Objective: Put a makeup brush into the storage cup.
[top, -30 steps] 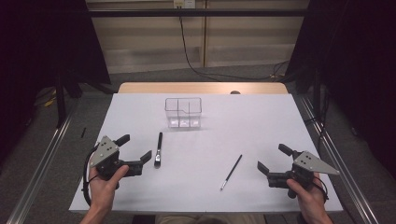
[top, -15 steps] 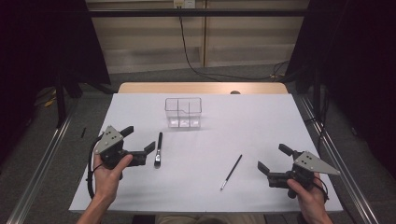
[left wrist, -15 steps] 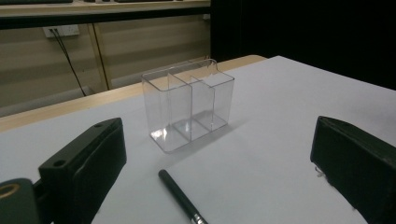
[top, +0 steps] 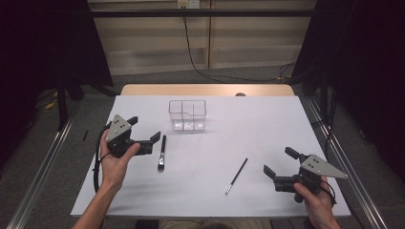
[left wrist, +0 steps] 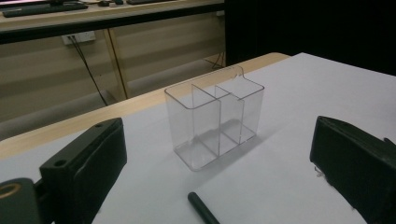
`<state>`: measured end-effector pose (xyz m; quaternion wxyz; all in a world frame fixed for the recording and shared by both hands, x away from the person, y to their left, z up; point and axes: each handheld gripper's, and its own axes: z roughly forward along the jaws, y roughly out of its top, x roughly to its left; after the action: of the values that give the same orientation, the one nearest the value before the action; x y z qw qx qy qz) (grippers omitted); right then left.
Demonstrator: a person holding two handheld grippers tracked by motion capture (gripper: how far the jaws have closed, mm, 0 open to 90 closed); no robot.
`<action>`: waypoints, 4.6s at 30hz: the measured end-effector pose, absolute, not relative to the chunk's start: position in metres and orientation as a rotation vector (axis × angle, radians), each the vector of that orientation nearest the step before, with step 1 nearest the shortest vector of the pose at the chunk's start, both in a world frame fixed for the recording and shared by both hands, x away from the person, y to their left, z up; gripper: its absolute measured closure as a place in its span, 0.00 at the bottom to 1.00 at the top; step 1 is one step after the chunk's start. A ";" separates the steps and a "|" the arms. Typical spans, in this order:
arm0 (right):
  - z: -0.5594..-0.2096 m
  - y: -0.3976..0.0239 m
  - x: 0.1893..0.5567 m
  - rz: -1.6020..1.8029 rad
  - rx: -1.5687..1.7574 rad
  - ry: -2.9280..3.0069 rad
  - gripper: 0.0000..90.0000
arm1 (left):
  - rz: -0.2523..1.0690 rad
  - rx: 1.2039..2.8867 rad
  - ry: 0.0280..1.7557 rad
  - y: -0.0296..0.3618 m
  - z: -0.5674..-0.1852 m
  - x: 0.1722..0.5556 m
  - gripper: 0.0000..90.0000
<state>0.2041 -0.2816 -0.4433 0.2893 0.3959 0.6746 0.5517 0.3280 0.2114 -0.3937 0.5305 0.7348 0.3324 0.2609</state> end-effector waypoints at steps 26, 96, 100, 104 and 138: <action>-0.444 -0.282 0.205 1.472 1.061 1.802 0.00 | 0.596 1.912 0.939 0.206 -0.393 0.359 0.07; -0.445 -0.281 0.206 1.463 1.058 1.847 0.00 | 0.135 2.489 1.353 0.163 -0.434 0.392 0.09; -0.445 -0.280 0.206 1.462 1.059 1.849 0.00 | 0.143 2.478 1.375 0.159 -0.436 0.392 0.09; -0.446 -0.281 0.206 1.457 1.063 1.853 0.00 | 0.163 2.501 1.358 0.154 -0.437 0.390 0.14; -0.445 -0.281 0.205 1.454 1.053 1.847 0.00 | 0.141 2.544 1.490 0.137 -0.449 0.391 0.58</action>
<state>0.2047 -0.2814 -0.4453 0.2791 0.3924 0.6886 0.5421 0.3912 0.1375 -0.4488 0.0950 0.8580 0.5026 0.0476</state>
